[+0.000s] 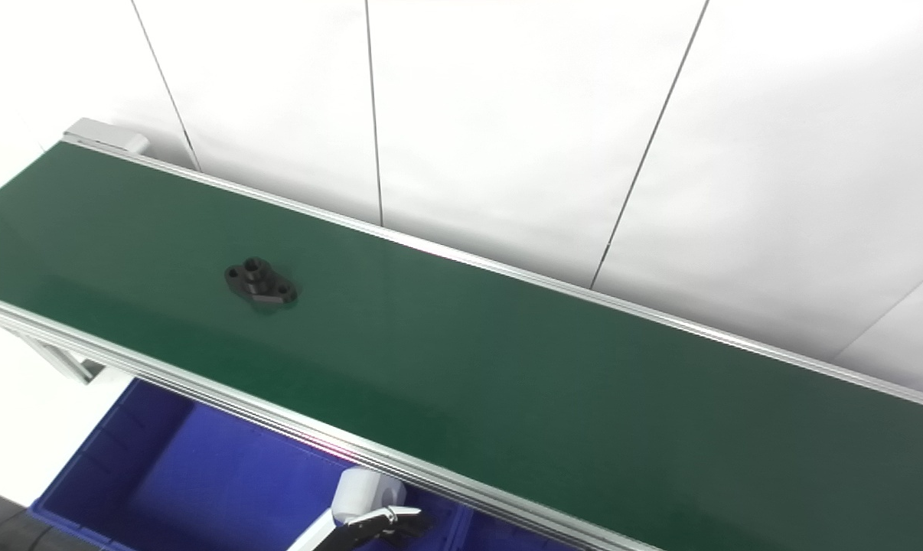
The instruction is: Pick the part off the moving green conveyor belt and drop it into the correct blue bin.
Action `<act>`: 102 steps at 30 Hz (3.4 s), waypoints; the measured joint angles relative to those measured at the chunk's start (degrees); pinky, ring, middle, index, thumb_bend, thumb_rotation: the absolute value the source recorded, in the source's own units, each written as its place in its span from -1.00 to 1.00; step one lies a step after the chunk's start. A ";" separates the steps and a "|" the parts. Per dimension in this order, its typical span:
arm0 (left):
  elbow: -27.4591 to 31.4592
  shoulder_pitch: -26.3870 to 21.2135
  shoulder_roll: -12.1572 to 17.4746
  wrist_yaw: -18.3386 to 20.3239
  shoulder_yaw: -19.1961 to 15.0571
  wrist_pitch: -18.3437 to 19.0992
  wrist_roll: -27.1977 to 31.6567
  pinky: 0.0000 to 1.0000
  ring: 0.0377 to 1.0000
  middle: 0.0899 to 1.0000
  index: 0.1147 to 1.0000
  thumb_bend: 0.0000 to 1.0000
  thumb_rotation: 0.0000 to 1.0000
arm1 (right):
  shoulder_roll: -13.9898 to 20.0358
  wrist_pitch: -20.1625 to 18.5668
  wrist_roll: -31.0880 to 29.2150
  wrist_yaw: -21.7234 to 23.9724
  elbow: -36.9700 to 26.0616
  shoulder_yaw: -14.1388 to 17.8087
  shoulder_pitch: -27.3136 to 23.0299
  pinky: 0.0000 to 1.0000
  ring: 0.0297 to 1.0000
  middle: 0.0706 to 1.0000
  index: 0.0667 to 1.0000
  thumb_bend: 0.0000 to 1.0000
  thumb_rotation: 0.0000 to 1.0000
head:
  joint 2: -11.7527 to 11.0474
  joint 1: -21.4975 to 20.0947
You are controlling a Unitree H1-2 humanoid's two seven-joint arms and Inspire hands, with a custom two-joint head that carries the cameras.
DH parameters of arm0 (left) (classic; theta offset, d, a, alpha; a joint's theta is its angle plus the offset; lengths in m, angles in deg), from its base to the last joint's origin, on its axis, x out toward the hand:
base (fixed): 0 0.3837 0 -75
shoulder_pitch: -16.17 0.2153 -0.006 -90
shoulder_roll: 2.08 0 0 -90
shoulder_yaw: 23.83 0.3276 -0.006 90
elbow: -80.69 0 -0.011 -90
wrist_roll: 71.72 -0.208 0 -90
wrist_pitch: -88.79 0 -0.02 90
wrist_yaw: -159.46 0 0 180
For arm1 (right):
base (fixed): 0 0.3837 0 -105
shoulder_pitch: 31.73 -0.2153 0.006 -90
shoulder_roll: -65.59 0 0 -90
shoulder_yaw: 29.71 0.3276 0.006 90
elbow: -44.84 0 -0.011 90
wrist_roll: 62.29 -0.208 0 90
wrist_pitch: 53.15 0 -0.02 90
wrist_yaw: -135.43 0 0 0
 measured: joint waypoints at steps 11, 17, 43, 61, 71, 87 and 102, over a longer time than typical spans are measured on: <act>0.48 -0.06 0.45 -0.20 0.19 0.00 0.51 0.34 0.51 0.60 0.53 0.64 -0.15 | -0.94 0.41 2.65 -5.58 -13.57 1.02 -2.46 0.39 0.63 0.72 0.83 0.30 -0.32 | 1.50 -4.40; 0.75 -0.31 0.52 -0.27 0.27 0.00 0.48 0.35 0.52 0.62 0.55 0.63 -0.14 | -3.04 0.41 2.52 0.03 -20.14 8.24 -6.02 0.32 0.56 0.68 0.77 0.37 -0.18 | 1.85 -5.80; -0.11 -2.20 0.70 -5.30 2.07 0.00 -5.46 0.38 0.55 0.65 0.57 0.67 -0.14 | -4.95 -15.96 7.53 23.38 -24.11 21.13 -22.29 0.36 0.56 0.65 0.70 0.34 -0.52 | 2.73 -9.32; 3.12 -2.06 6.01 -7.94 4.46 -0.01 -4.96 0.47 0.63 0.68 0.60 0.64 -0.17 | -5.72 -30.47 17.56 35.79 -18.88 16.24 -36.12 0.50 0.70 0.77 0.77 0.64 -0.18 | 2.99 -22.85; 1.77 -3.62 6.65 -9.52 6.54 -0.01 -5.02 0.46 0.62 0.68 0.60 0.64 -0.15 | -6.12 -32.65 21.37 37.65 -14.69 13.99 -40.47 0.54 0.70 0.76 0.76 0.63 -0.10 | 3.78 -21.72; 1.18 -4.33 6.43 -10.53 8.27 -0.01 -4.69 0.44 0.59 0.66 0.59 0.66 -0.16 | -5.88 -32.62 22.06 37.91 -11.64 12.08 -42.40 0.48 0.65 0.71 0.74 0.62 -0.16 | 3.34 -19.07; 1.14 -4.47 6.64 -10.71 8.18 -0.01 -4.63 0.46 0.63 0.69 0.62 0.64 -0.14 | -8.22 -32.63 26.54 37.36 -1.71 7.82 -48.46 0.46 0.65 0.71 0.76 0.62 -0.04 | 3.16 -21.54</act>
